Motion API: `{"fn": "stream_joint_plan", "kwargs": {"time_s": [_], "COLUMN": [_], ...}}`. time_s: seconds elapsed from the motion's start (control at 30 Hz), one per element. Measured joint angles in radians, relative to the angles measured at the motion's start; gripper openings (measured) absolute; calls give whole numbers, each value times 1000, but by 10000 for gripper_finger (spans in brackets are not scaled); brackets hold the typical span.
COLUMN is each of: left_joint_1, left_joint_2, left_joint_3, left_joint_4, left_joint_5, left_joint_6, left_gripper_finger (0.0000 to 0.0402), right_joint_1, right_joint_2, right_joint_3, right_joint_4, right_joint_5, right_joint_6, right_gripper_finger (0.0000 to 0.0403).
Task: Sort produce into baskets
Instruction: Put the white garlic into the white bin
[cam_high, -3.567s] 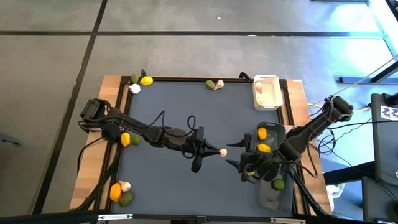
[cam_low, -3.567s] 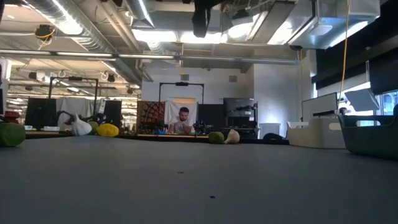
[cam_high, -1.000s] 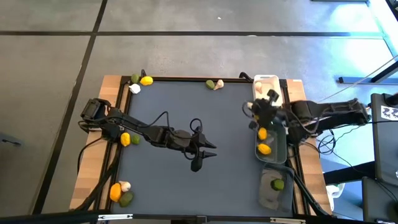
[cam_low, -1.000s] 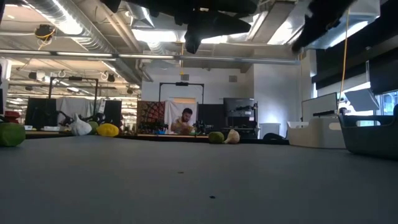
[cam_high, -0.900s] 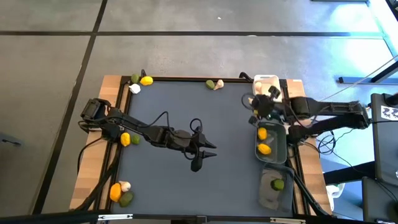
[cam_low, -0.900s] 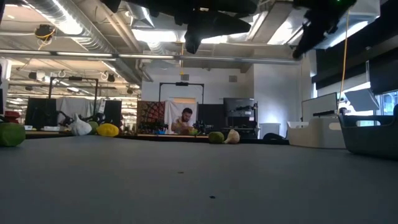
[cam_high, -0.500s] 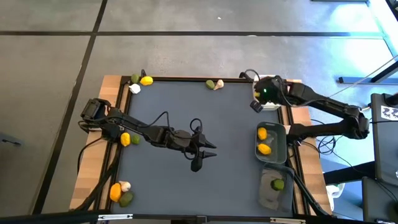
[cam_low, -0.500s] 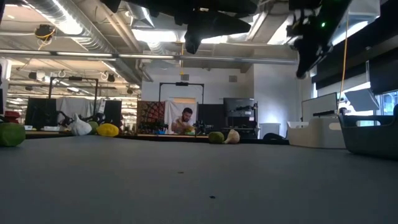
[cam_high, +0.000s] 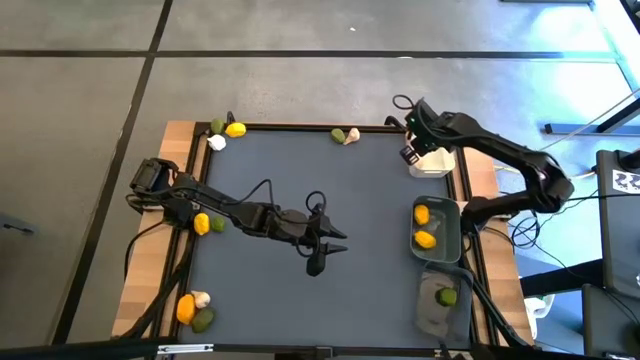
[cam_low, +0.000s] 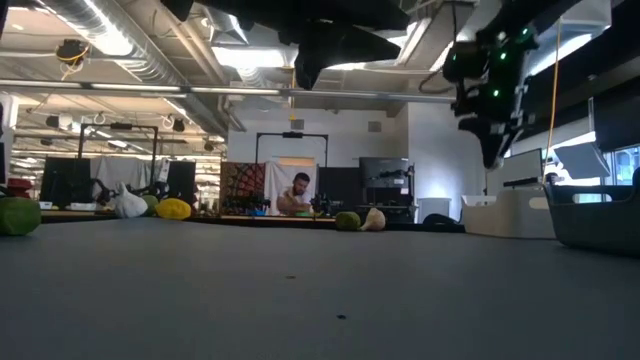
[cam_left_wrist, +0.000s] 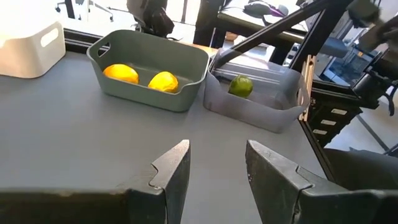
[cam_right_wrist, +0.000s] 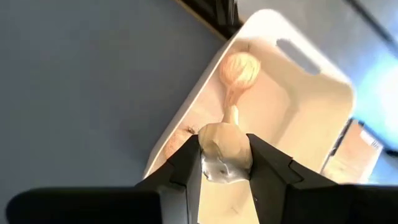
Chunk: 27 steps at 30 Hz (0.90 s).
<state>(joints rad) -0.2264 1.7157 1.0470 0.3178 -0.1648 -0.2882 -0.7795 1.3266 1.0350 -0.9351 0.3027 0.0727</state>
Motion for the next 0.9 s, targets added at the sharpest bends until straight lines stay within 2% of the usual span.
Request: {"fn": "stream_joint_plan", "kwargs": {"time_s": [0.3, 0.63, 0.77, 0.9], "left_joint_1": [0, 0, 0, 0], "left_joint_2": [0, 0, 0, 0], "left_joint_3": [0, 0, 0, 0], "left_joint_4": [2, 7, 7, 7], "left_joint_5": [0, -17, -18, -18], "left_joint_6": [11, 30, 29, 29], "left_gripper_finger": [150, 150, 150, 150], "right_joint_1": [-61, -66, -65, -65], "right_joint_2": [95, 106, 106, 106], "right_joint_3": [-115, -199, -207, -208], "right_joint_4": [106, 197, 211, 214], "right_joint_5": [-10, -4, 0, 0], "right_joint_6": [0, -1, -3, -3], "right_gripper_finger": [103, 106, 131, 176]}}
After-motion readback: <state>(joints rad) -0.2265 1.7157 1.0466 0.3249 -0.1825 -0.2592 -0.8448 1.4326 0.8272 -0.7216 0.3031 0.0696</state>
